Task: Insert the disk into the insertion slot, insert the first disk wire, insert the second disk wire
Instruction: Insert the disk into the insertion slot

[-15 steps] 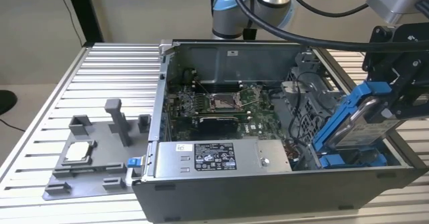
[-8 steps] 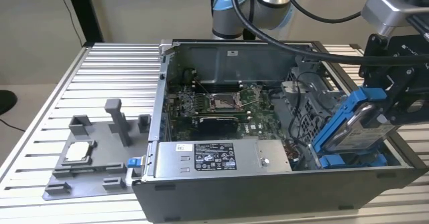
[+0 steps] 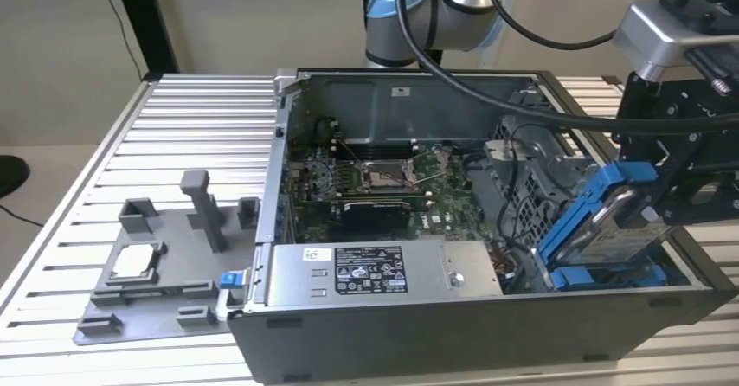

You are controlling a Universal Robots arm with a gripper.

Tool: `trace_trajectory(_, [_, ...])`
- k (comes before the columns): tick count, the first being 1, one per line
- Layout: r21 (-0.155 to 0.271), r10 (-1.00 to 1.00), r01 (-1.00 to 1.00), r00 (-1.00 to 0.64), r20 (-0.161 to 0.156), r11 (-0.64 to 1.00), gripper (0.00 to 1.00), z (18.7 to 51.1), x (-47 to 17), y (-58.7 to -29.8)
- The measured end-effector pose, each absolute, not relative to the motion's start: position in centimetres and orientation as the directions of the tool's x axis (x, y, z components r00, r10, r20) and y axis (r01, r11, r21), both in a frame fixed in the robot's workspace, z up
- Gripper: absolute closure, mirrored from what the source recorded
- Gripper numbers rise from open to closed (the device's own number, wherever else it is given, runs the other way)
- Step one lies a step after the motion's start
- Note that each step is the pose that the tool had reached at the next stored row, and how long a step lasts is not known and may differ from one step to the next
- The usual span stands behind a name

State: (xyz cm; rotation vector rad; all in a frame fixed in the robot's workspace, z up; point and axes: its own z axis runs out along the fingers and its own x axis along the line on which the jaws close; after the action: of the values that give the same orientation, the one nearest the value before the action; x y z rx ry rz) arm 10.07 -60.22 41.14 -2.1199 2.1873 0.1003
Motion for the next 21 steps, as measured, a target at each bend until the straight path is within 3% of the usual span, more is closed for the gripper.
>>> trace_trajectory(4, [-0.017, -0.993, -0.999, -0.03, -0.113, 0.032, 1.0, 41.14, 10.07, -60.22])
trace_trajectory(5, [-0.017, -0.993, -0.999, -0.03, -0.113, 0.032, 0.0, 41.15, 10.07, -60.22])
trace_trajectory(21, [-0.023, -0.993, -0.999, -0.029, -0.113, 0.032, 0.0, 41.06, 10.08, -60.21])
